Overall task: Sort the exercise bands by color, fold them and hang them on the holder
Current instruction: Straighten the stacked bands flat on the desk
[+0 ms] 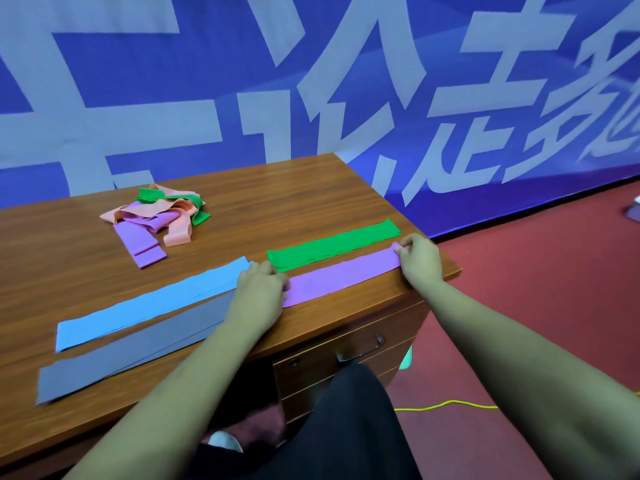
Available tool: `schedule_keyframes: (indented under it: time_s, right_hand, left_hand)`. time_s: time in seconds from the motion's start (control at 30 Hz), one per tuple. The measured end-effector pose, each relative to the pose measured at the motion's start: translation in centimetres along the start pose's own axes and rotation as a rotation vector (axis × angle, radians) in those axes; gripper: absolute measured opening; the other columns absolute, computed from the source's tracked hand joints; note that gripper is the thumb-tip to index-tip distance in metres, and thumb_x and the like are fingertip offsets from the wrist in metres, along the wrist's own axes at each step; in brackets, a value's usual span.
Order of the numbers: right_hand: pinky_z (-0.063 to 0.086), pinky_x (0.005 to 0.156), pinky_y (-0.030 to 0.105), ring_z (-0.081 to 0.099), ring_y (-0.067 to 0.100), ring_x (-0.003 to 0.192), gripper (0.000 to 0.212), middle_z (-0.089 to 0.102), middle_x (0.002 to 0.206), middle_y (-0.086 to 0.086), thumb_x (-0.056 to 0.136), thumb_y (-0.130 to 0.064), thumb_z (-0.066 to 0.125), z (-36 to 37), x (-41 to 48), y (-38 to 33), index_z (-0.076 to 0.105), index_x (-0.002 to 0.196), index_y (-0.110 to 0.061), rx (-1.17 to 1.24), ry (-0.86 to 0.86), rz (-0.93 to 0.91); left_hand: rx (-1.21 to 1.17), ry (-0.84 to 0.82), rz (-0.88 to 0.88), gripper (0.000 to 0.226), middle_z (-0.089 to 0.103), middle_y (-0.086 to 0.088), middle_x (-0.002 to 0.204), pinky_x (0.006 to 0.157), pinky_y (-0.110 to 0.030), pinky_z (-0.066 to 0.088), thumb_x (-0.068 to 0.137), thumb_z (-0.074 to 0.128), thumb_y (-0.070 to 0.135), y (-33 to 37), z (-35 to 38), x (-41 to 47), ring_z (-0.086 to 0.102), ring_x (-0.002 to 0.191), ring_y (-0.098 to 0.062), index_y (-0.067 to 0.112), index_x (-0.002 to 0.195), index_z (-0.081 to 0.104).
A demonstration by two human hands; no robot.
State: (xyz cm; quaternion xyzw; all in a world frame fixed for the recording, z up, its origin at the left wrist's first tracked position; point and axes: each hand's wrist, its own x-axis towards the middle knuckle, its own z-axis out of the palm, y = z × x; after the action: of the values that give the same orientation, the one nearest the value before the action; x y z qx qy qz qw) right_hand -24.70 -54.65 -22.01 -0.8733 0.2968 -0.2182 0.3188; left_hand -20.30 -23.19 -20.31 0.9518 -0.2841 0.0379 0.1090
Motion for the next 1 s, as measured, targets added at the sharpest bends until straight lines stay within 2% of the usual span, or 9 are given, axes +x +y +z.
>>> schedule_keyframes:
  time_s: [0.17, 0.33, 0.4, 0.5, 0.63, 0.73, 0.8, 0.87, 1.0]
  right_hand:
    - [0.051, 0.079, 0.04, 0.062, 0.025, 0.086, 0.01, 0.068, 0.089, 0.007, 0.09, -0.021, 0.065, -0.2, 0.7, -0.4, 0.064, 0.092, -0.012, 0.084, 0.055, 0.012]
    - [0.052, 0.08, 0.04, 0.063, 0.025, 0.087, 0.013, 0.07, 0.092, 0.007, 0.091, -0.022, 0.064, 0.1, 1.1, 0.0, 0.065, 0.097, -0.01, 0.089, 0.077, 0.018]
    - [0.052, 0.078, 0.04, 0.063, 0.025, 0.087, 0.011, 0.07, 0.09, 0.006, 0.091, -0.022, 0.064, 0.4, 1.1, 0.4, 0.066, 0.094, -0.012, 0.07, 0.077, 0.021]
    - [0.05, 0.083, 0.042, 0.061, 0.03, 0.094, 0.01, 0.069, 0.095, 0.007, 0.091, -0.023, 0.063, 1.0, 1.0, 0.7, 0.066, 0.095, -0.013, -0.047, 0.088, -0.024]
    - [0.041, 0.094, 0.042, 0.051, 0.031, 0.108, 0.026, 0.056, 0.114, 0.011, 0.093, -0.022, 0.06, 1.2, 0.4, 0.7, 0.063, 0.118, -0.014, -0.277, 0.095, -0.109]
    - [0.04, 0.092, 0.043, 0.05, 0.029, 0.107, 0.023, 0.056, 0.113, 0.009, 0.093, -0.024, 0.058, 1.2, -0.2, -0.3, 0.068, 0.11, -0.012, -0.382, 0.16, -0.221]
    - [0.04, 0.095, 0.043, 0.051, 0.028, 0.11, 0.026, 0.057, 0.116, 0.009, 0.093, -0.026, 0.056, 1.5, -0.6, -2.5, 0.069, 0.11, -0.01, -0.338, 0.115, -0.309]
    - [0.042, 0.096, 0.042, 0.053, 0.028, 0.109, 0.028, 0.058, 0.115, 0.01, 0.093, -0.027, 0.055, 2.5, -1.0, -5.5, 0.067, 0.111, -0.009, -0.254, 0.01, -0.415]
    - [0.046, 0.096, 0.044, 0.057, 0.033, 0.109, 0.032, 0.058, 0.112, 0.012, 0.091, -0.031, 0.056, 6.2, -2.1, -12.2, 0.064, 0.113, -0.01, -0.136, -0.22, -0.537]
  left_hand:
    - [0.082, -0.06, 0.045, 0.051, 0.056, 0.0, 0.118, 0.098, -0.039, 0.03, 0.083, 0.058, 0.064, 0.2, 0.1, -0.2, 0.044, 0.118, -0.023, 0.03, 0.121, 0.058]
    - [-0.034, 0.022, 0.054, 0.037, 0.06, -0.002, 0.115, 0.096, -0.038, 0.033, 0.087, 0.062, 0.043, 0.1, 0.2, 0.4, 0.049, 0.115, -0.025, 0.028, 0.121, 0.059]
    - [-0.073, 0.058, 0.046, 0.037, 0.06, -0.003, 0.112, 0.094, -0.038, 0.034, 0.086, 0.064, 0.041, -0.1, 0.1, 0.9, 0.049, 0.112, -0.026, 0.027, 0.12, 0.06]
    - [-0.007, -0.009, 0.059, 0.039, 0.056, -0.001, 0.117, 0.095, -0.038, 0.033, 0.089, 0.06, 0.047, 0.0, 0.4, 0.9, 0.045, 0.116, -0.023, 0.032, 0.125, 0.058]
    - [0.036, -0.044, 0.121, 0.048, 0.05, 0.005, 0.122, 0.101, -0.038, 0.027, 0.086, 0.052, 0.063, -0.8, 0.6, 0.6, 0.04, 0.121, -0.017, 0.036, 0.125, 0.058]
    - [0.021, -0.077, 0.169, 0.07, 0.05, 0.007, 0.122, 0.103, -0.038, 0.028, 0.076, 0.032, 0.077, -1.5, 0.1, 0.6, 0.042, 0.121, -0.015, 0.034, 0.125, 0.058]
    - [-0.096, -0.037, 0.139, 0.072, 0.053, 0.005, 0.116, 0.099, -0.038, 0.033, 0.074, 0.028, 0.075, -2.3, -0.7, 1.0, 0.046, 0.115, -0.016, 0.03, 0.121, 0.059]
    - [-0.16, 0.018, 0.07, 0.064, 0.056, 0.001, 0.109, 0.094, -0.04, 0.039, 0.076, 0.035, 0.069, -4.1, -1.8, 1.9, 0.05, 0.109, -0.021, 0.025, 0.112, 0.064]
    - [-0.169, 0.089, -0.137, 0.024, 0.058, -0.01, 0.102, 0.089, -0.043, 0.045, 0.086, 0.064, 0.033, -9.9, -4.0, 3.3, 0.055, 0.105, -0.033, 0.015, 0.102, 0.067]
